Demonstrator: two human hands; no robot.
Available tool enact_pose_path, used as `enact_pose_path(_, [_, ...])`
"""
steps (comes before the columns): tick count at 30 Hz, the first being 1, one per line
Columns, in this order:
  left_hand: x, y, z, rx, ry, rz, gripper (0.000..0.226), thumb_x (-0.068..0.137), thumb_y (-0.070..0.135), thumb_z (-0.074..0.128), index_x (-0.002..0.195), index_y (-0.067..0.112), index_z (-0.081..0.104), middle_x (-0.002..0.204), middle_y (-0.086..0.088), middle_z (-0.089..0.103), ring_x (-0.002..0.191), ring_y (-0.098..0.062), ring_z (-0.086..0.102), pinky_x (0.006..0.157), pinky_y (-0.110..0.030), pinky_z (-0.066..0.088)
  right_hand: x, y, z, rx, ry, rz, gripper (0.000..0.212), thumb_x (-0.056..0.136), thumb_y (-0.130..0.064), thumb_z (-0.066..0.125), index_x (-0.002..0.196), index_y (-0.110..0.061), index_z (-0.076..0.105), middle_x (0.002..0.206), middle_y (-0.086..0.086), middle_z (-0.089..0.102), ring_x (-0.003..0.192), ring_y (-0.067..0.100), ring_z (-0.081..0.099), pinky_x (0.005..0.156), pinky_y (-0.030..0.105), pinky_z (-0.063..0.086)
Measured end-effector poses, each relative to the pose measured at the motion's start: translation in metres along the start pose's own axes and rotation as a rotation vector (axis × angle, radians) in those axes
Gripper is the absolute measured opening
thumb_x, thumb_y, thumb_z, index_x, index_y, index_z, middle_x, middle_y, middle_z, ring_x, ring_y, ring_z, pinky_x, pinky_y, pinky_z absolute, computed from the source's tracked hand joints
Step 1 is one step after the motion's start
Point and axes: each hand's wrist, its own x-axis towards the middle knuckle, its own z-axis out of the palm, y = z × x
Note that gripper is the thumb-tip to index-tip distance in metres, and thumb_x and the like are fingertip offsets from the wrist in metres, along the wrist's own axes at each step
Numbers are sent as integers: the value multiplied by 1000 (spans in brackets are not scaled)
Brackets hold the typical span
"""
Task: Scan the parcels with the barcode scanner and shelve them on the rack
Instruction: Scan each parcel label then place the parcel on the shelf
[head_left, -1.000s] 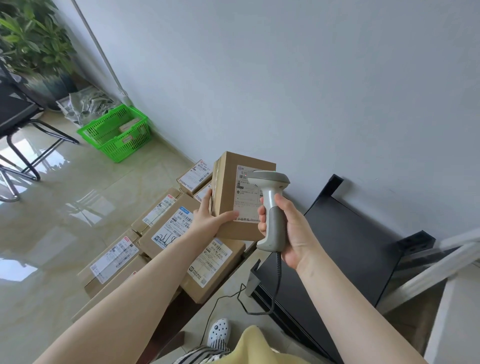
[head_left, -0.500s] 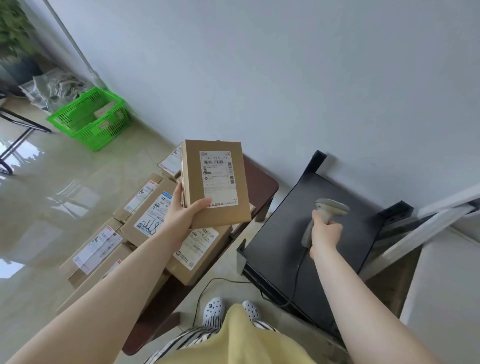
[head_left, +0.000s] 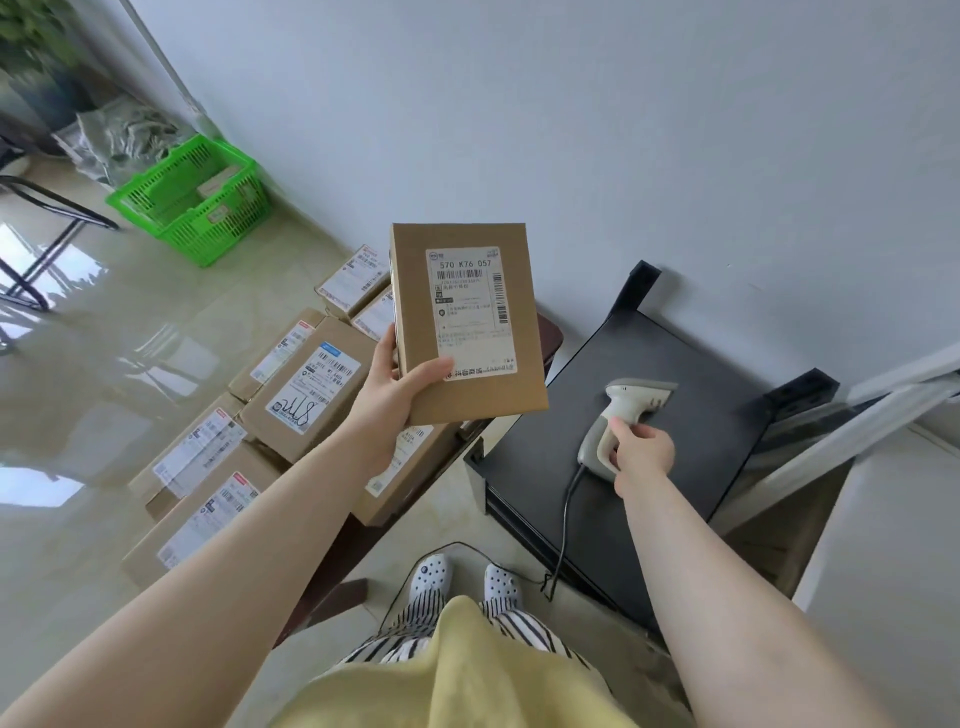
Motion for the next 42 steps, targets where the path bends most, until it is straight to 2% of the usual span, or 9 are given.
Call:
enact_pose_path(8, [-25,-17,18,-76,27,32,85,85,25,79,154,43,31,125,10,70,104,-15,73,76,-33,60,-6,-4,-6,-125,5,-92,39,85,-29,76,109,-2,60,97,6,59,87,25,55,79,35,48])
enact_pose_path(10, [-35,-20,16,-99,30,50,90,82,26,82,154,44,31,127,9,69,108,-17,71,83,-37,60,-16,-9,-6,-154,15,-122,38,81,-37,74,107,-14,57,100,1,53,90,25,53,82,38,51])
enact_pose_path(12, [-47,-22,13,-100,27,66,96,73,31,83,153,45,32,125,9,71,110,-18,71,88,-40,59,-33,-14,-6,-102,-22,-195,29,83,-41,70,90,-21,50,90,-2,48,83,25,50,68,32,45])
enact_pose_path(16, [-72,-28,8,-114,35,107,90,79,27,83,152,44,33,120,12,72,110,-17,70,90,-41,59,-93,-25,-9,106,-366,-314,34,96,-44,60,106,-12,56,91,0,55,86,15,53,77,25,46])
enact_pose_path(19, [-100,-38,5,-104,13,125,97,72,35,87,152,45,33,122,12,71,111,-17,71,92,-41,58,-141,-18,-21,10,-750,-343,70,84,-71,60,129,-18,57,122,-3,67,117,14,60,107,42,44])
enact_pose_path(22, [-143,-58,-2,-67,-23,136,110,57,46,88,152,45,31,128,6,68,111,-21,70,80,-37,61,-180,15,-50,-102,-924,-328,83,76,-70,64,144,-26,44,134,-6,64,127,15,57,111,45,41])
enact_pose_path(29, [-257,-148,-25,-52,-177,-4,84,68,44,78,144,43,42,125,11,68,105,-12,68,68,-26,58,-240,124,-146,-257,-949,-225,82,75,-61,68,146,-33,38,132,-3,63,121,19,59,99,44,51])
enact_pose_path(37, [-341,-206,12,1,-272,-151,92,55,57,83,139,51,45,126,12,69,115,-18,66,81,-39,58,-250,191,-252,-288,-849,-119,93,58,-71,74,139,-36,46,128,-2,67,122,25,61,104,54,48])
enact_pose_path(42, [-373,-228,44,80,-340,-241,99,52,58,84,141,49,42,129,6,66,112,-19,65,85,-43,58,-236,209,-313,-350,-882,-78,95,59,-67,78,142,-37,43,131,-1,66,116,26,63,77,41,55])
